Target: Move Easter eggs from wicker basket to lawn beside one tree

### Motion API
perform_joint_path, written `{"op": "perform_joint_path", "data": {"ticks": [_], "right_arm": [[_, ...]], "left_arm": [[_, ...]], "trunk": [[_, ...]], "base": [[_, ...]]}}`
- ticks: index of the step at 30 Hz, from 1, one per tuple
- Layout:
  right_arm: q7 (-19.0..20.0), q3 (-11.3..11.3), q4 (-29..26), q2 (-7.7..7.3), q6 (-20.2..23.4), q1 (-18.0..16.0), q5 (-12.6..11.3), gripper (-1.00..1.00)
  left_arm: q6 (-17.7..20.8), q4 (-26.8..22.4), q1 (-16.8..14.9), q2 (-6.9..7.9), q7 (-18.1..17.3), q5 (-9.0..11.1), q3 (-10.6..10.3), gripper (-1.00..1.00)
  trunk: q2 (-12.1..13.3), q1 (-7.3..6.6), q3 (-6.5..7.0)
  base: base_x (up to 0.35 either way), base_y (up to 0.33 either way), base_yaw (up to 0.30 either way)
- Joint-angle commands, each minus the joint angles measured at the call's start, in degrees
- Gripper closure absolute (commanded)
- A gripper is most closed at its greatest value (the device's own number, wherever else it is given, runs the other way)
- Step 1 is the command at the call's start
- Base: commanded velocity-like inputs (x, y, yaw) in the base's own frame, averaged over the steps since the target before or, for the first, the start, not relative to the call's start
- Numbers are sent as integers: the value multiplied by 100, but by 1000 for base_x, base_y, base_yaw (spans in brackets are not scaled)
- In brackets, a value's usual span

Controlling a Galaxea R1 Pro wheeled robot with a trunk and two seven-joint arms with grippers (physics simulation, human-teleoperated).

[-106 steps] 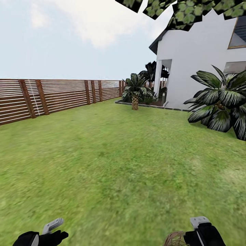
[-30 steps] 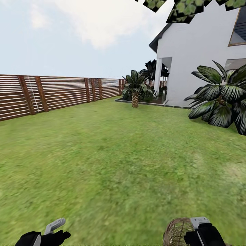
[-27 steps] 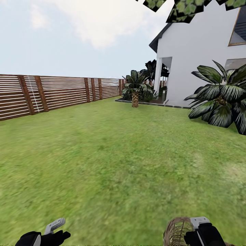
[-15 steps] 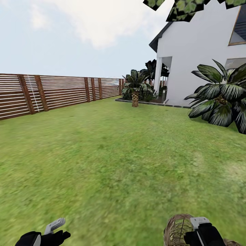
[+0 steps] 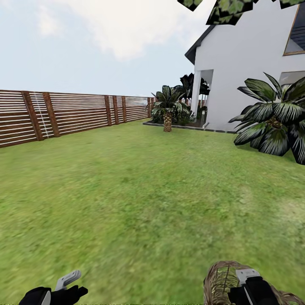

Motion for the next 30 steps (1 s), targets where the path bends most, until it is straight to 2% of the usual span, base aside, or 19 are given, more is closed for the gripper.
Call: {"op": "perform_joint_path", "data": {"ticks": [1,9,18,30], "right_arm": [[55,-8,-7,1,20,-2,58,-100],[60,-2,1,6,20,-2,64,-100],[62,-2,2,10,20,-2,67,-100],[55,-2,-5,10,20,-2,55,-100]], "left_arm": [[39,-6,-4,-3,-14,29,15,-100],[44,-2,-4,-12,22,18,12,-100],[43,0,-4,-19,22,22,16,-100],[39,-1,-4,-24,27,25,16,-100]], "trunk": [[-44,22,-25],[-365,197,-168],[-726,395,-330],[-1207,659,-545]], "base": [[0,0,0],[5,0,0],[251,63,0],[16,3,0]]}}
